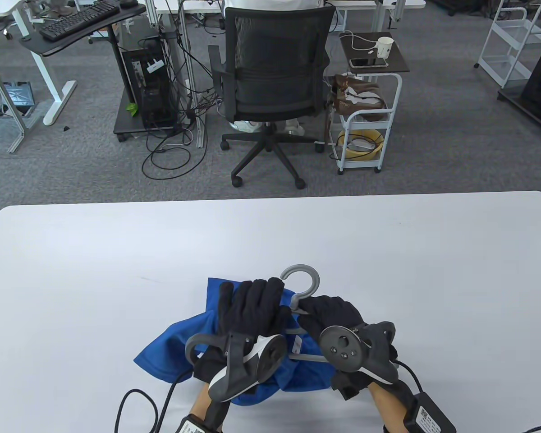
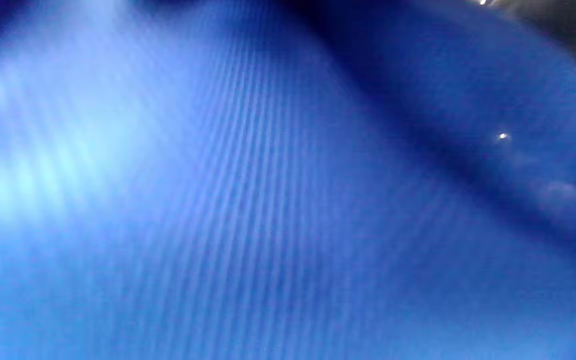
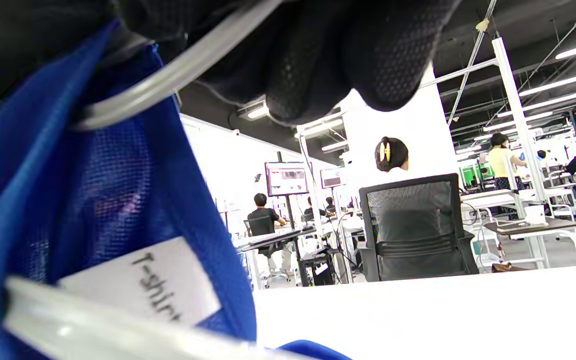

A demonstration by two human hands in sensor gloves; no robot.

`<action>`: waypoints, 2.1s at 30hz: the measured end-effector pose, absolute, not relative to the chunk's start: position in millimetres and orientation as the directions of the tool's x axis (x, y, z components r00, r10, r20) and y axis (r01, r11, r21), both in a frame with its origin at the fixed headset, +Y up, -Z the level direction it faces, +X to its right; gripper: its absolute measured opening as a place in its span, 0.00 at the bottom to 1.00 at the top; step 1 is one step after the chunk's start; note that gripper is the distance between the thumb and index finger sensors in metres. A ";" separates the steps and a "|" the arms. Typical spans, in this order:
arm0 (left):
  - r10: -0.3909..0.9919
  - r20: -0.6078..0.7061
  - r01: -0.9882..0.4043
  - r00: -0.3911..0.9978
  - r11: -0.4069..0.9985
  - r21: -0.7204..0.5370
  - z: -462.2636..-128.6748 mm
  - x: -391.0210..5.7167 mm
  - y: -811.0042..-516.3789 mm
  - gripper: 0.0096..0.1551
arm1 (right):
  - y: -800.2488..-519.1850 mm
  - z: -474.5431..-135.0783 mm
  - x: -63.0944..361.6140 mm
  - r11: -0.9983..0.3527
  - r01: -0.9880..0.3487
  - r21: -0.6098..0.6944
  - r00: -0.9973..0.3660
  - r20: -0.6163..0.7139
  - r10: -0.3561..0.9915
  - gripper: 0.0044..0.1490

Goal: Remove t-shirt from gray hanger

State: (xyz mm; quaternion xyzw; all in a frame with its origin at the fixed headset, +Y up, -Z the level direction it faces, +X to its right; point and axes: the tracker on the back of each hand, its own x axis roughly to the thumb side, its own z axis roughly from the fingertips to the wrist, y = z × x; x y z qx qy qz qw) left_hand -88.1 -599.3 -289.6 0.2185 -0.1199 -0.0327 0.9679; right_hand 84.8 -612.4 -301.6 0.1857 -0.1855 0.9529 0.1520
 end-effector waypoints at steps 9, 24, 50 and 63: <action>-0.071 0.275 -0.042 0.959 0.921 0.387 -295.8 -103.7 -595.1 0.29 | -600.0 -302.7 126.7 -0.891 -0.298 -0.343 -0.916 0.366 0.166 0.29; -0.041 -0.044 0.055 0.998 0.924 0.378 -325.4 -152.3 -612.2 0.25 | -629.8 -316.5 196.8 -0.876 -0.319 -0.363 -0.943 0.213 0.255 0.28; -0.369 -0.142 0.387 0.919 0.912 0.136 -347.2 -209.0 -669.5 0.44 | -638.1 -323.4 205.1 -0.907 -0.236 -0.349 -0.971 0.118 0.207 0.29; -0.371 -0.099 0.376 0.923 0.926 0.041 -331.7 -272.3 -689.1 0.51 | -651.5 -337.2 223.7 -0.928 -0.197 -0.316 -0.978 0.004 0.206 0.30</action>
